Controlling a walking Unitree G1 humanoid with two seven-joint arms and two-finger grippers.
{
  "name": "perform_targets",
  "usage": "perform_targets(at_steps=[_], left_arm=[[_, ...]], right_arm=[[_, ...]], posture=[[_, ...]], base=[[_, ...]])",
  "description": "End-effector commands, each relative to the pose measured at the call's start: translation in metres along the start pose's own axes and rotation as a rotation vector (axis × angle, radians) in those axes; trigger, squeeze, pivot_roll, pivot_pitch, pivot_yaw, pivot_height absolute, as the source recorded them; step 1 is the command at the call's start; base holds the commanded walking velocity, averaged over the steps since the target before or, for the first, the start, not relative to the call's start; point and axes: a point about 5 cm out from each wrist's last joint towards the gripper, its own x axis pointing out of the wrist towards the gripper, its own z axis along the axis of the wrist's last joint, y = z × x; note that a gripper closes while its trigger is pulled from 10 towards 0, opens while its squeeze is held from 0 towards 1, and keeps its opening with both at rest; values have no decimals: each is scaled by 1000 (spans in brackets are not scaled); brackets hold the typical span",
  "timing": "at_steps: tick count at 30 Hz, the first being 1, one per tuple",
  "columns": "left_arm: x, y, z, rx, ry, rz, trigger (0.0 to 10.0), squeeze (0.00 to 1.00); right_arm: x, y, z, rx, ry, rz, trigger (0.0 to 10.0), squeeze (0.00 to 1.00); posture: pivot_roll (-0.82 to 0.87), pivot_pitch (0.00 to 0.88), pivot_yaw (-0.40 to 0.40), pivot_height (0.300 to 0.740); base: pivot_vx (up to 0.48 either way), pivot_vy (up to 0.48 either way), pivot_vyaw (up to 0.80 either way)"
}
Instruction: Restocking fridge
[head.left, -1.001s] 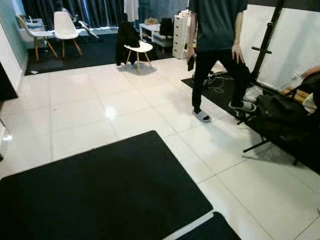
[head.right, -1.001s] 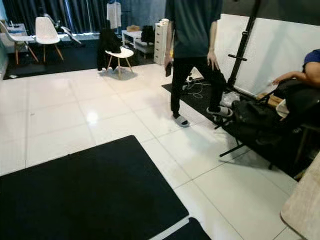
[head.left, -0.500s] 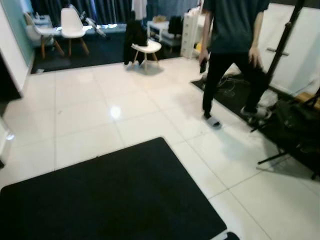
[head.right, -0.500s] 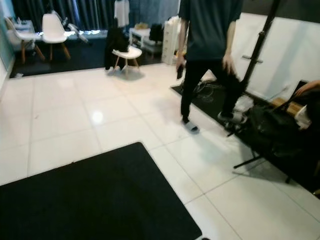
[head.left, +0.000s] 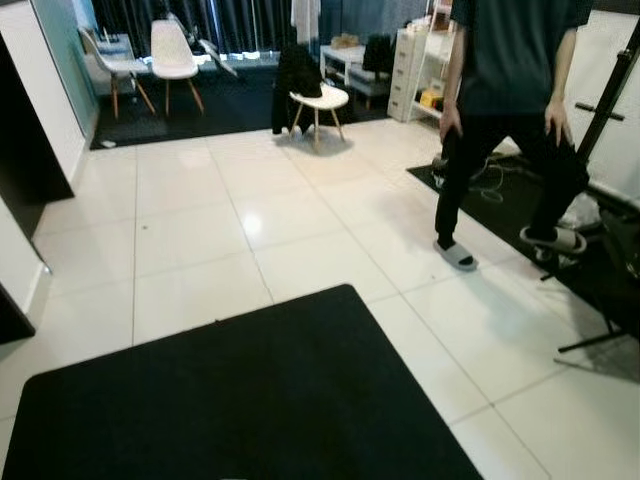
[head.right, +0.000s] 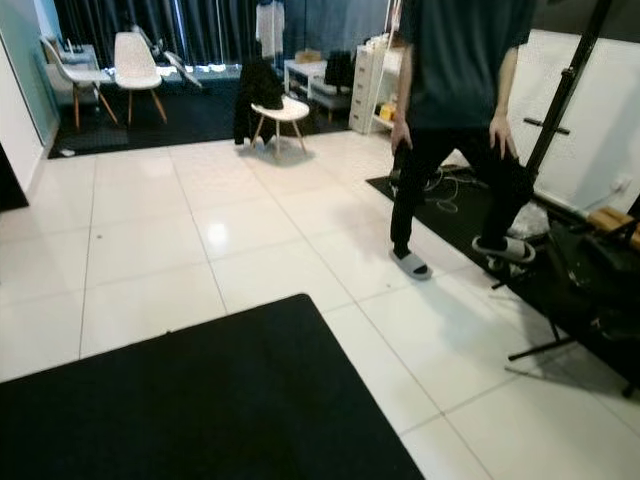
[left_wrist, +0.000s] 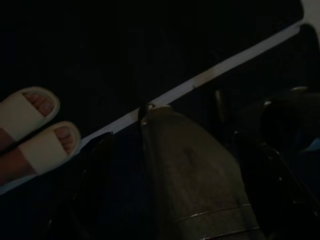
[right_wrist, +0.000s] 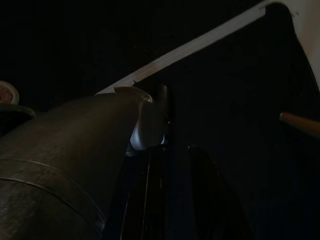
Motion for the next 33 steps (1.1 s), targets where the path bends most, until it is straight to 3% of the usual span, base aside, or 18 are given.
perform_targets(at_steps=[1,16,24,27,33], left_arm=[[-2,-2,-16,-16,59,-5,10000,0],[-2,2,-8,-3,44,-2,10000,0],[-4,8,-12,-13,46,28,10000,0],[-4,11,-5,17,41,28,10000,0],[-3,17,13,3,-19,64,10000,0]], right_arm=[[-1,-2,-2,1,9,-8,10000,0],[-1,-7,8,-8,-10,-35,10000,0],[-3,-10,1,27,-7,-72,10000,0],[-3,-10,0,39,-8,-73,10000,0],[-1,-8,6,30,-15,-70,10000,0]], posture=[[-98,0,-7,740],[-107,0,-19,740],[-127,0,34,740],[-125,0,37,740],[-96,0,35,740]], base=[[0,0,0],[0,0,0],[0,0,0],[0,0,0],[0,0,0]])
